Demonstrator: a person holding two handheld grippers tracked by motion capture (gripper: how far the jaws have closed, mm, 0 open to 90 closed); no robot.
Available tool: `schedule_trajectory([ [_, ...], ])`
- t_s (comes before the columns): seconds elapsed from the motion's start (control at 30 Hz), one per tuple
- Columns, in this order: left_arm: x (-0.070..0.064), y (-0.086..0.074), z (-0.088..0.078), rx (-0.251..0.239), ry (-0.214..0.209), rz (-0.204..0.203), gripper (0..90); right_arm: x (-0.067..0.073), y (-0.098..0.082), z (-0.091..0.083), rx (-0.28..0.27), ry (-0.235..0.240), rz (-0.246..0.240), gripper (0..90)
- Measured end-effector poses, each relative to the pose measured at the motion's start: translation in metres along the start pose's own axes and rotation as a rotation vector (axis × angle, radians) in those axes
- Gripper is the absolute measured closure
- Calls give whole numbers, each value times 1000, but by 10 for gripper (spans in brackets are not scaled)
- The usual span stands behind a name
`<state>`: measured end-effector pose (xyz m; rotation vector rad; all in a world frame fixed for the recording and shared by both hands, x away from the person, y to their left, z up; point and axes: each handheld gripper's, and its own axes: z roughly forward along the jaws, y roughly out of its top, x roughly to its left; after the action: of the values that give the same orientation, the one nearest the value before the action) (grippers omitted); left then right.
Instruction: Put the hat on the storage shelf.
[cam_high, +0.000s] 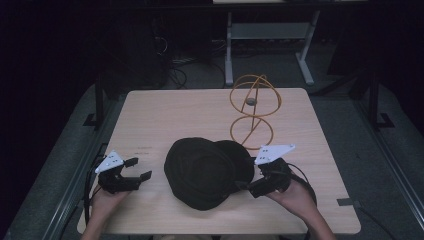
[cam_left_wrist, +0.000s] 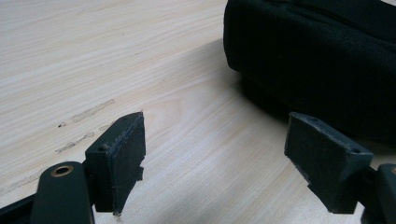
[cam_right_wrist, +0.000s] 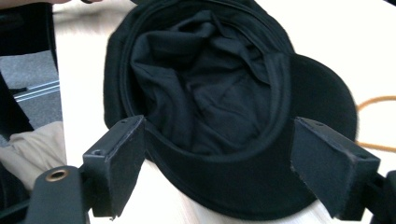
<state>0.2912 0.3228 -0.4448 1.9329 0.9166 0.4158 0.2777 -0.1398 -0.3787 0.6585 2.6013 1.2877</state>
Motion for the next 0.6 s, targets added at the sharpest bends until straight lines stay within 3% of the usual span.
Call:
schedule_trajectory([
  [0.27, 0, 0, 0, -2, -2, -2, 203, 10, 14, 18, 25, 44, -37, 207],
  [0.6, 1, 0, 1, 3, -3, 5, 203, 26, 30, 52, 71, 129, -83, 242],
])
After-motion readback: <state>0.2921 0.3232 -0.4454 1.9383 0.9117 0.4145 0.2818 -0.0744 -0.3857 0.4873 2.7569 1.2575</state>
